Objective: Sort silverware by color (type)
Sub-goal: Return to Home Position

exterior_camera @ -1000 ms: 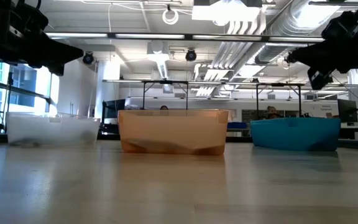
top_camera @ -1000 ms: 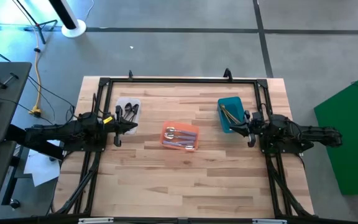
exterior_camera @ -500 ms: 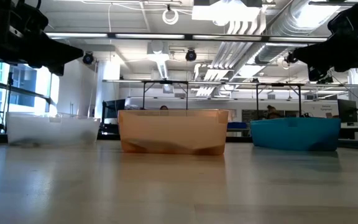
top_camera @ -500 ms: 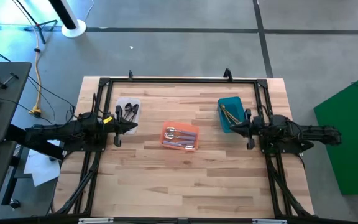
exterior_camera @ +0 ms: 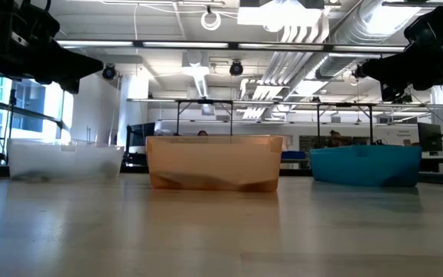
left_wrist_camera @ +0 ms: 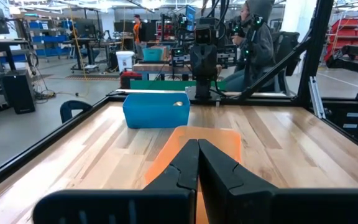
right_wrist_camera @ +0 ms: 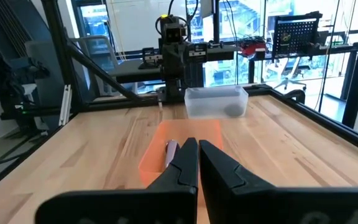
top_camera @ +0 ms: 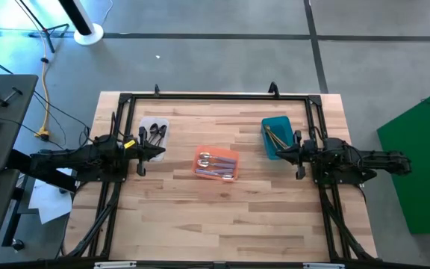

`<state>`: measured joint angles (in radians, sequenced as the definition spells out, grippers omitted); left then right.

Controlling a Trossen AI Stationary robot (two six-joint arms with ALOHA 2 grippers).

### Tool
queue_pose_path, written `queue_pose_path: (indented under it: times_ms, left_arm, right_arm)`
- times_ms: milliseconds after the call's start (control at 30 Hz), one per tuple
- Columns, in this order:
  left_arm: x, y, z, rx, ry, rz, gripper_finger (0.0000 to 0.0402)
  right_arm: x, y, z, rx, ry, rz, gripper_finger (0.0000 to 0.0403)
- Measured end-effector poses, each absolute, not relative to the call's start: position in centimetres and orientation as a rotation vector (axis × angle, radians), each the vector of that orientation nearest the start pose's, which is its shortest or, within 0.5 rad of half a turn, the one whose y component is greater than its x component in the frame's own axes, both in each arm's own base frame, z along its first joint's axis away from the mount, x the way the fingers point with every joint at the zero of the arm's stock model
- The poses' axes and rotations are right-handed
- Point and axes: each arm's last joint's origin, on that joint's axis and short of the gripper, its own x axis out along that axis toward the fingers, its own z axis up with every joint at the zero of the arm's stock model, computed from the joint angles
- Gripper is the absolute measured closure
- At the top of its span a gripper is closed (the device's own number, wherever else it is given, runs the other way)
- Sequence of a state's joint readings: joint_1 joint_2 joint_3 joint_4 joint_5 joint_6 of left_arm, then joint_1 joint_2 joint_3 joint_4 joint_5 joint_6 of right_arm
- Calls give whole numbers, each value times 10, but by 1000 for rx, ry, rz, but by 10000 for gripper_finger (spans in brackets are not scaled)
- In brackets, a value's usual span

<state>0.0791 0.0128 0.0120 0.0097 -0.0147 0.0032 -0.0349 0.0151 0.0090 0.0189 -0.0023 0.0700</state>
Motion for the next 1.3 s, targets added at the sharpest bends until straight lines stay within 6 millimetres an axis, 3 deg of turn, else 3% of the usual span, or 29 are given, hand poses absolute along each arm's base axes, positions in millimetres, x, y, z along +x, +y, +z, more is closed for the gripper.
queue_pose_path:
  times_ms: [1300]
  left_arm:
    - [97, 8, 168, 4, -8, 94, 401]
  right_arm:
    - [98, -3, 167, 70, -13, -32, 402]
